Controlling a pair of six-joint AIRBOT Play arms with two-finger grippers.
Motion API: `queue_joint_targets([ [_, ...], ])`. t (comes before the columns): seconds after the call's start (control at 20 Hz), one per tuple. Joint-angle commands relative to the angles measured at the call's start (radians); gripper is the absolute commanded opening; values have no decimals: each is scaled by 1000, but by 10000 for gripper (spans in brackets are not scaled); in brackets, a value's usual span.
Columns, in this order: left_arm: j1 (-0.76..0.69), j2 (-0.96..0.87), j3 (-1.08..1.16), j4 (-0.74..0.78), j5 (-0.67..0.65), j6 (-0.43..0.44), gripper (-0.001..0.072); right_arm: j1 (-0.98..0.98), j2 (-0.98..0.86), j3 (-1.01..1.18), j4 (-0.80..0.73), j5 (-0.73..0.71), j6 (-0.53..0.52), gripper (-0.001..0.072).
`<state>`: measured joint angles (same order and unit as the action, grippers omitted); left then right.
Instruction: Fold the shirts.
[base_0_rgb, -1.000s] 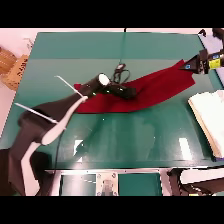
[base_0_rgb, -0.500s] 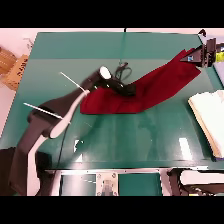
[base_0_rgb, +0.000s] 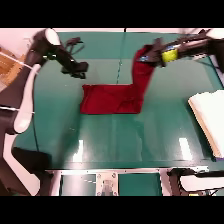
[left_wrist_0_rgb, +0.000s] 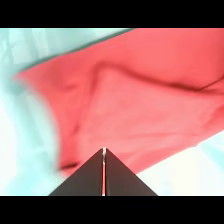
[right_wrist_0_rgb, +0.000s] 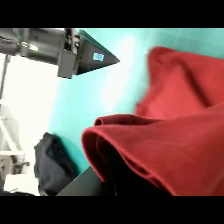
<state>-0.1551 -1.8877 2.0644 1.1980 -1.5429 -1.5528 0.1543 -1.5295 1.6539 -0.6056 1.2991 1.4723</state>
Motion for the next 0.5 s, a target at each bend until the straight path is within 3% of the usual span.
queue_joint_targets([
  [0.0, 108, 39, 3, 32, -76, 51, 23, 279, -87, -76, 0, -403, 21, 15],
  [0.05, 129, 39, 3, 32, -82, 58, 23, 357, -138, -79, 0, -521, 20, 23],
  [0.1, 145, 39, 3, 32, -90, 66, 23, 435, -198, -79, 0, -646, 19, 188],
  [0.15, 159, 39, 3, 32, -98, 69, 23, 496, -253, -78, 0, -739, 12, 475],
  [0.2, 171, 39, 3, 32, -102, 69, 23, 542, -303, -78, 0, -805, 13, 576],
  [0.3, 186, 39, 3, 32, -102, 74, 23, 550, -344, -79, -1, -808, 13, 576],
  [0.45, 186, 39, 3, 32, -103, 99, 23, 430, -313, -78, -8, -676, 13, 576],
])
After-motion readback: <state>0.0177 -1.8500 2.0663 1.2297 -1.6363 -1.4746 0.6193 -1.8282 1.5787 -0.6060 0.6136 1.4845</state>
